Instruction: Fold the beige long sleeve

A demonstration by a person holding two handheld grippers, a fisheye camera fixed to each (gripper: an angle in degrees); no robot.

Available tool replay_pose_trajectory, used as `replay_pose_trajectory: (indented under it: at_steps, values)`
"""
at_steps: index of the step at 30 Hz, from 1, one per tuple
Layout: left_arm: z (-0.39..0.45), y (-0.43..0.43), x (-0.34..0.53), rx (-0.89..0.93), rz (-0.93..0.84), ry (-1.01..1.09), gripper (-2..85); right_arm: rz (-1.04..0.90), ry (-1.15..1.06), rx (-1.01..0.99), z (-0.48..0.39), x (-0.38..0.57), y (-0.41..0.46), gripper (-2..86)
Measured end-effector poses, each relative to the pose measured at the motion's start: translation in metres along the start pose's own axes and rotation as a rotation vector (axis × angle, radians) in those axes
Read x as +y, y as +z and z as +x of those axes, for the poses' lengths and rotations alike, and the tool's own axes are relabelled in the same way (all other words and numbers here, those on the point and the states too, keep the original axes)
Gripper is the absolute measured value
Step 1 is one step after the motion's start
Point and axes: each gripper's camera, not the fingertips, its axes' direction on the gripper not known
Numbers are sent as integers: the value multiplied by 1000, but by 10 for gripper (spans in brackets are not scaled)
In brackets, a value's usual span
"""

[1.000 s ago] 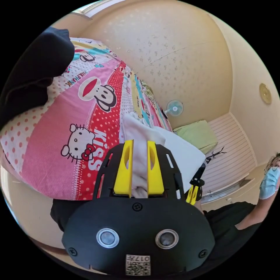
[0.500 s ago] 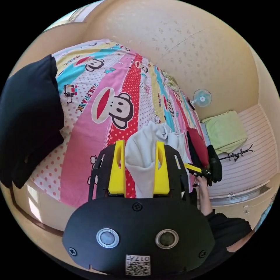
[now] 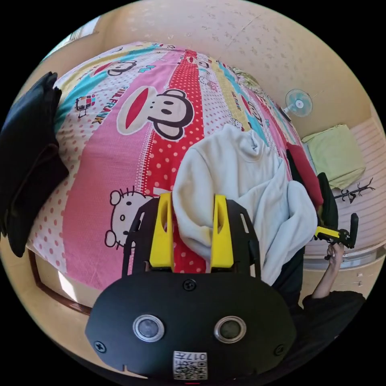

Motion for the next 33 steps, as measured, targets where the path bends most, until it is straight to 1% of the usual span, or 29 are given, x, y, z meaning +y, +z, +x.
replay_pose_trajectory:
  at_steps: [1, 3, 4, 6, 7, 8, 9, 10, 11, 12, 13, 14, 15, 16, 17, 19, 21, 22, 23, 24, 25, 27, 28, 29, 30, 31, 33]
  values:
    - [-4, -3, -1, 37, -5, -16, 138, 39, -6, -12, 3, -12, -17, 65]
    - [-17, -8, -8, 155, -27, -61, 136, 186, -43, -73, 17, -74, -67, 95]
    - [-19, -6, -11, 173, -41, -71, 136, 195, -49, -92, 21, -95, -73, 101]
    - [-18, -2, -24, 198, -98, -92, 135, 193, -68, -142, 33, -190, -74, 117]
    - [-16, -2, -27, 196, -110, -96, 135, 196, -67, -135, 35, -215, -69, 120]
    - [-11, -3, -32, 188, -129, -102, 132, 185, -45, -107, 43, -265, -51, 122]
    - [-4, -5, -35, 175, -142, -101, 128, 128, -5, -62, 53, -315, -20, 125]
    - [-1, -6, -35, 171, -146, -100, 125, 79, 19, -38, 60, -337, 1, 127]
    - [6, -9, -35, 170, -153, -101, 119, -66, 60, -25, 73, -373, 52, 129]
    - [11, -11, -32, 183, -159, -112, 101, -201, 102, -70, 86, -389, 101, 131]
    - [13, -11, -30, 196, -164, -119, 93, -142, 142, -81, 91, -385, 98, 124]
    - [18, -10, -24, 238, -180, -129, 68, -67, 212, -133, 97, -378, 80, 110]
    - [24, -8, -17, 302, -188, -122, 54, -70, 196, -142, 87, -375, 68, 73]
    - [28, -8, -12, 335, -185, -117, 51, -84, 145, -154, 77, -374, 61, 55]
    - [35, -12, -1, 387, -170, -109, 47, -125, 67, -175, 57, -367, 46, 48]
    - [46, -36, 19, 411, -88, -111, 43, -95, 23, -114, 34, -345, -2, 41]
    - [67, -98, 48, 435, 86, -89, 39, 154, -21, -98, 8, -293, -114, 35]
    - [75, -114, 54, 430, 115, -82, 38, 216, -28, -92, 1, -278, -146, 34]
    - [93, -147, 65, 385, 159, -65, 37, 318, -53, -53, -15, -248, -209, 32]
    - [115, -182, 75, 332, 212, -35, 36, 402, -74, 26, -37, -218, -267, 31]
    - [128, -200, 80, 320, 249, -15, 36, 446, -83, 71, -49, -204, -295, 31]
    - [179, -282, 105, 343, 454, 94, 36, 644, -84, 277, -101, -147, -396, 30]
    - [193, -304, 112, 344, 505, 122, 36, 711, -78, 323, -113, -130, -422, 30]
    - [223, -346, 125, 319, 596, 176, 35, 843, -66, 391, -138, -97, -473, 30]
    - [255, -385, 138, 270, 669, 229, 36, 963, -58, 427, -160, -65, -521, 30]
    - [271, -405, 146, 243, 707, 255, 36, 1025, -55, 435, -170, -48, -544, 30]
    - [326, -474, 182, 180, 863, 364, 36, 1259, -57, 463, -207, 19, -624, 30]
